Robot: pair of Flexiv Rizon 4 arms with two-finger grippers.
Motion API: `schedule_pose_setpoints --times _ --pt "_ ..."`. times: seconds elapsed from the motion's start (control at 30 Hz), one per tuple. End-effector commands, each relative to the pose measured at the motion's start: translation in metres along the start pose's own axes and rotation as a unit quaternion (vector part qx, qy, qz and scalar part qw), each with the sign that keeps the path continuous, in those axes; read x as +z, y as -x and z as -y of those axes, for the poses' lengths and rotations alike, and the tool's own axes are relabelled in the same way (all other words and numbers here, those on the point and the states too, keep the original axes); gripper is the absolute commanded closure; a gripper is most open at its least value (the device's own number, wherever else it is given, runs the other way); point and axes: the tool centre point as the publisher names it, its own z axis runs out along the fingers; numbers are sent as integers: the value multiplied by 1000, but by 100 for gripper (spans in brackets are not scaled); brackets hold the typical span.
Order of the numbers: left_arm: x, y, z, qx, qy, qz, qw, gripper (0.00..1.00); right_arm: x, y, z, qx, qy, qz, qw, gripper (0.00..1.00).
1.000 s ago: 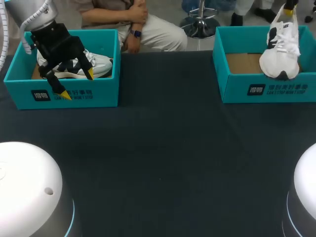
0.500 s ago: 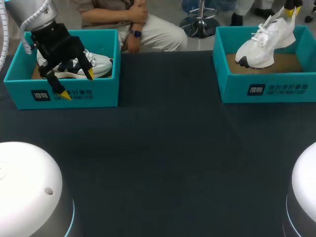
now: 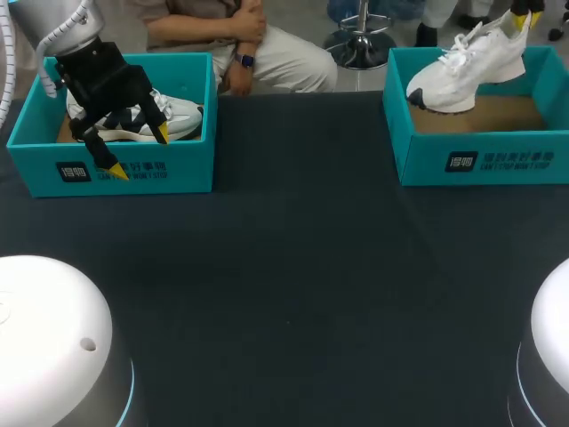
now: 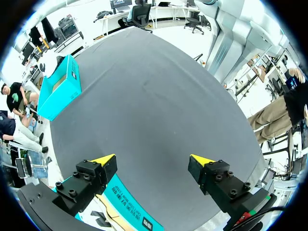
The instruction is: Take the shoe out of the shoebox, open the shoe tongue, remove and reinsert the insole, then place the shoe into the shoebox
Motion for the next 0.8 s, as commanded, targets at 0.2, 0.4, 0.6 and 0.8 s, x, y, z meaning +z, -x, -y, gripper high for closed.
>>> schedule_pose_setpoints --times 0.2,0.4,0.6,0.8 --pt "0 1 0 0 1 -1 1000 0 -1 0 2 0 2 -1 1000 100" --pt "0 1 0 0 1 -1 1000 0 0 0 4 22 1 -10 1000 100" --pt "0 1 0 0 1 -1 1000 0 3 4 22 134 -6 -9 991 100" --pt "0 1 0 0 1 -1 1000 0 4 4 39 202 -3 3 979 100"
